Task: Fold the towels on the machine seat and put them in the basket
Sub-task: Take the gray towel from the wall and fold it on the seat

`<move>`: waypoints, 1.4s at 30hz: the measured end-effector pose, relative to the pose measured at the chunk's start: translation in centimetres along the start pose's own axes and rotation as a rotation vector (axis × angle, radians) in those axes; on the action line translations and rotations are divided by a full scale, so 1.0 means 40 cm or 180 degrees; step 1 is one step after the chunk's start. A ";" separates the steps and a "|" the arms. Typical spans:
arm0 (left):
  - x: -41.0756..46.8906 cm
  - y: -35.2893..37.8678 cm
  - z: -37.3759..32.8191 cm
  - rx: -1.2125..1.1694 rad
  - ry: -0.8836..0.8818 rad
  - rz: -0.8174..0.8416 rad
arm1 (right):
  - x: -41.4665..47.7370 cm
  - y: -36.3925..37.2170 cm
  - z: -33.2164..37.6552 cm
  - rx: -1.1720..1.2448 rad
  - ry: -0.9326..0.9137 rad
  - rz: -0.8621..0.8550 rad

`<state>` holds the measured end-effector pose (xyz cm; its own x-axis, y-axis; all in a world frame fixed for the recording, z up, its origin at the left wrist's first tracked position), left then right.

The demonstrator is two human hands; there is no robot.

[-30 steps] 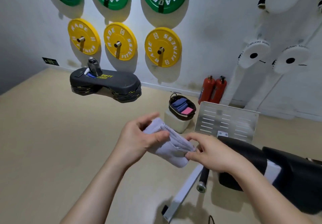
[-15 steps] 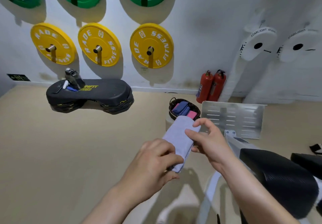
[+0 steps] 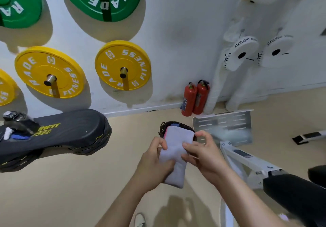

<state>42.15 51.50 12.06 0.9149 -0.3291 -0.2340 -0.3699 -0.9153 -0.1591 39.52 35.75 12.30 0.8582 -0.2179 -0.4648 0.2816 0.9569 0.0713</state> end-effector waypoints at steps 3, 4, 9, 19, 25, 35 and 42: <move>0.140 -0.024 0.026 -0.0090 -0.0107 0.0264 | 0.105 0.035 -0.006 0.0396 0.0457 0.0012; 0.181 -0.024 0.038 -0.0088 -0.0152 0.0376 | 0.139 0.037 -0.011 0.0433 0.0565 0.0074; 0.381 0.017 0.109 -0.0175 -0.0580 0.0815 | 0.323 -0.026 -0.044 0.0053 0.0847 -0.0548; 1.008 0.070 0.429 0.0844 -0.0794 0.0588 | 0.940 -0.232 -0.244 -0.0318 0.1355 -0.1356; 1.311 0.172 0.790 0.1309 -0.0920 0.0706 | 1.337 -0.304 -0.520 -0.0867 0.1559 -0.1401; 1.488 0.278 1.129 0.1755 -0.1035 0.1087 | 1.570 -0.345 -0.876 -0.1275 0.1840 -0.1525; 1.513 0.276 1.124 0.1729 -0.0845 0.1117 | 1.595 -0.354 -0.886 -0.1138 0.1853 -0.1439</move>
<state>86.18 31.92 -46.96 0.6815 -0.4530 -0.5747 -0.7283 -0.4969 -0.4720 75.06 15.10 -49.66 0.3066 -0.5568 -0.7720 0.3086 0.8254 -0.4727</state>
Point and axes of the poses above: each hand's wrist, its own x-axis towards the middle knuckle, its own y-axis out of the palm, z = x × y, the point moved 6 cm from there along x, towards the middle knuckle, and after that the axes turned 13 degrees about -x, right-handed, at the moved point
